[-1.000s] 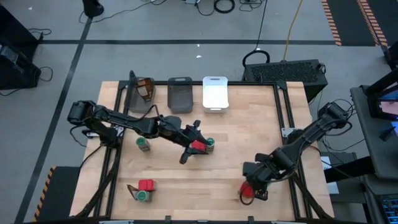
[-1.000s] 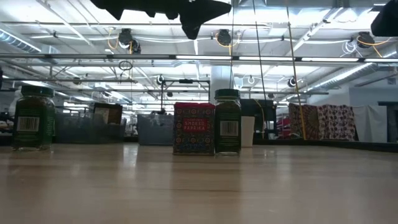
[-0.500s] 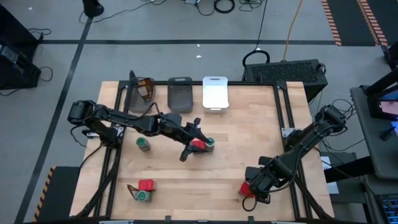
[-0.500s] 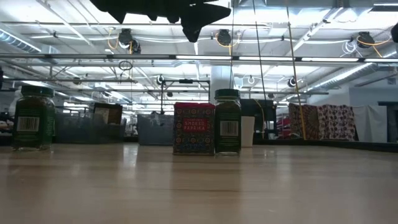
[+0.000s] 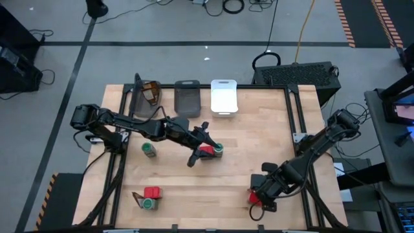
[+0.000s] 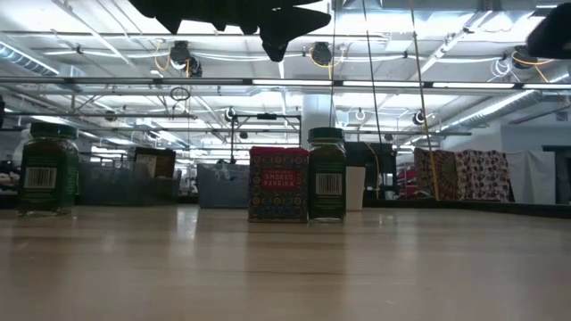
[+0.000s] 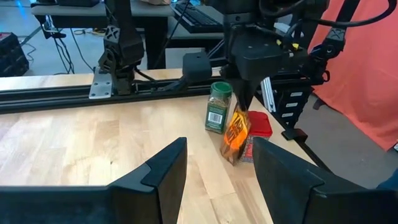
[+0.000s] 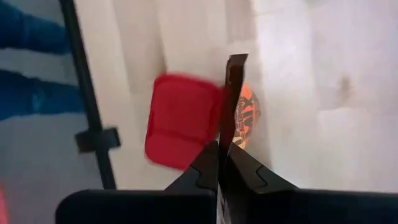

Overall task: Sort spices by type
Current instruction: Put the right brown seasoning sachet into the left black bin

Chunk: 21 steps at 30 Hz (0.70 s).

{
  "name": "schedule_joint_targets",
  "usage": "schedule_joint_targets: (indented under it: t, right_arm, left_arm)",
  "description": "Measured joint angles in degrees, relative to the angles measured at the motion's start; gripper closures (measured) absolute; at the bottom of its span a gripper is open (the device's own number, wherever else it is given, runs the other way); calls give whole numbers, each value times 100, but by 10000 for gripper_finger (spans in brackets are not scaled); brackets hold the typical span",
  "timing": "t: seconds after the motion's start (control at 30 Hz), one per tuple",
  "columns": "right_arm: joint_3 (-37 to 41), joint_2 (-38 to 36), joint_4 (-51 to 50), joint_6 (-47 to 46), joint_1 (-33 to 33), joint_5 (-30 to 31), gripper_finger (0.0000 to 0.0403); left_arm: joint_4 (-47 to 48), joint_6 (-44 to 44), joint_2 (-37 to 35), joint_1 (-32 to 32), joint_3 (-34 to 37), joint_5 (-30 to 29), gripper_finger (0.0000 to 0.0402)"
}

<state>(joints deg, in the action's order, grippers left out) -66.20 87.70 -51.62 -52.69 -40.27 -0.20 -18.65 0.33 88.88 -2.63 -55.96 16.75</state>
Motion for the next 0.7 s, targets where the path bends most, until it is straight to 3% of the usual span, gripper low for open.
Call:
schedule_joint_targets:
  t: [0.23,0.7]
  right_arm:
    - [0,-13,59,515,342,477,403]
    - [-1,-13,797,1641,1273,648,403]
  left_arm:
    - [2,-2,0,0,0,0,214]
    - [-89,-60,297,-52,7,-2,214]
